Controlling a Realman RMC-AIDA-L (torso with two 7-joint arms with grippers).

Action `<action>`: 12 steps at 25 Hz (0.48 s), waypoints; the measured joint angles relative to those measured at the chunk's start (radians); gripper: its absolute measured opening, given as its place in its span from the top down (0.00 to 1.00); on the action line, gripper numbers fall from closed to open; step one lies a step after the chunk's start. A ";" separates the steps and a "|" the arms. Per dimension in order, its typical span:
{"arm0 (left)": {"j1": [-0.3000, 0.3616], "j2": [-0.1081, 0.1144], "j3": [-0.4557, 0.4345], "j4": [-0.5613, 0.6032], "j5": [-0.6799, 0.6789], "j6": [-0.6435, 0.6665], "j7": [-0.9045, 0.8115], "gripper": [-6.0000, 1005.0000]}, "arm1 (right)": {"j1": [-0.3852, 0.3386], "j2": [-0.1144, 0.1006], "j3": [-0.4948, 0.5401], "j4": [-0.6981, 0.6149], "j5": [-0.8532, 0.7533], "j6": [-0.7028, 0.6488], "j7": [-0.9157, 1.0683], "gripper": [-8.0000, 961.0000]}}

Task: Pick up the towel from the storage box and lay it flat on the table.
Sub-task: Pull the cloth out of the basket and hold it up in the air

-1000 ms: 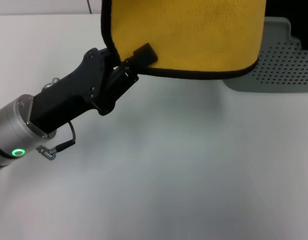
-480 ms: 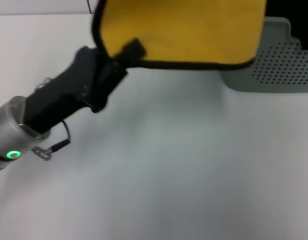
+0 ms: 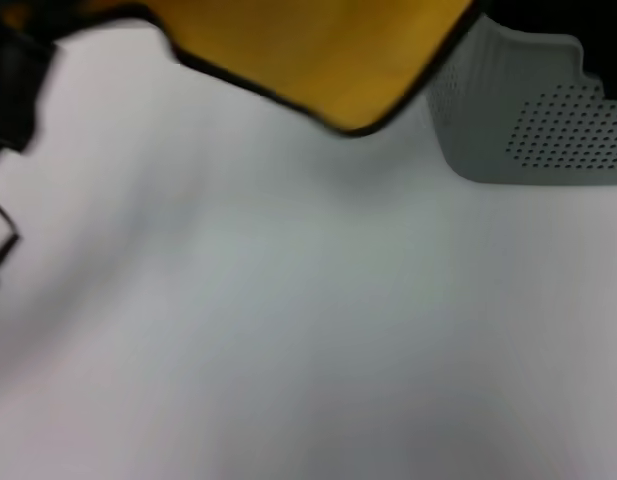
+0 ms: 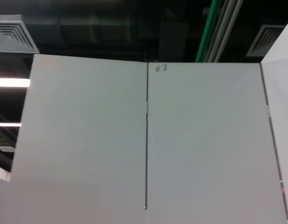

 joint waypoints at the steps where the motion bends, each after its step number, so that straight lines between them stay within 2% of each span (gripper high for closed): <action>1: 0.011 0.001 0.000 0.014 -0.030 0.007 -0.003 0.97 | -0.004 0.006 -0.006 0.008 -0.001 -0.008 -0.012 0.93; 4: 0.029 0.003 0.000 0.052 -0.069 0.018 -0.012 0.98 | -0.018 0.045 -0.013 0.056 0.001 -0.020 -0.056 0.92; 7: 0.039 0.002 0.001 0.096 -0.083 0.019 -0.035 0.98 | -0.034 0.073 -0.029 0.113 0.003 -0.024 -0.120 0.92; 12: 0.028 0.003 0.002 0.101 -0.084 0.019 -0.047 0.99 | -0.036 0.079 -0.074 0.224 0.016 0.023 -0.188 0.92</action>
